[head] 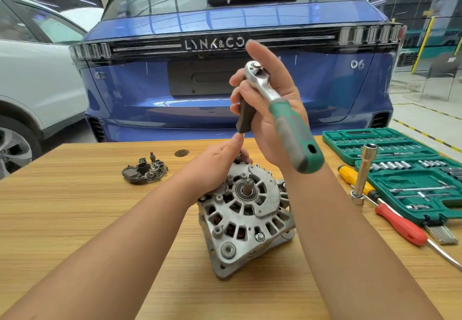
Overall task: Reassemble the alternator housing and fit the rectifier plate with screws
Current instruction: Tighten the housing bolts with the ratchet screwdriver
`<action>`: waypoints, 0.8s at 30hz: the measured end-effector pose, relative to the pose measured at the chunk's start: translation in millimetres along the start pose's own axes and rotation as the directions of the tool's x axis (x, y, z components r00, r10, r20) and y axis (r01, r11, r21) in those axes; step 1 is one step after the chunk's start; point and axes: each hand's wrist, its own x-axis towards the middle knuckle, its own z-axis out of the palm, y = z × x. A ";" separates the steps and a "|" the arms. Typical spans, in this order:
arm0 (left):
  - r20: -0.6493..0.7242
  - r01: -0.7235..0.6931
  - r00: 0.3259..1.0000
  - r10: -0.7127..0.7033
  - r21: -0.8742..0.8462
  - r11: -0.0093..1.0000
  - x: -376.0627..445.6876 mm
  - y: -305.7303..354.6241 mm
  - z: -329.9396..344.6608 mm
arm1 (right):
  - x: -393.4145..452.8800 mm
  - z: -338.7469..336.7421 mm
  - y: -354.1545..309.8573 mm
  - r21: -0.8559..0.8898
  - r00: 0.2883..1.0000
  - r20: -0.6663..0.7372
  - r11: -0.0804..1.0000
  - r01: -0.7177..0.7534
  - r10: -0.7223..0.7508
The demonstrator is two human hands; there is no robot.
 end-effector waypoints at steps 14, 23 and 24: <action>0.037 0.005 0.999 -0.001 -0.088 0.996 7.5 -10.1 1.0 | -0.7 -8.6 -8.2 0.247 0.977 -0.013 0.948 -0.202 0.211; 0.022 0.018 1.000 -0.018 0.018 1.000 3.7 -3.3 0.8 | 7.2 15.2 -10.2 0.042 0.913 -0.311 0.963 -0.265 0.264; 0.022 0.016 1.000 -0.016 0.007 1.000 4.4 -3.2 0.9 | 7.7 10.1 -12.2 0.122 0.914 -0.258 0.949 -0.290 0.312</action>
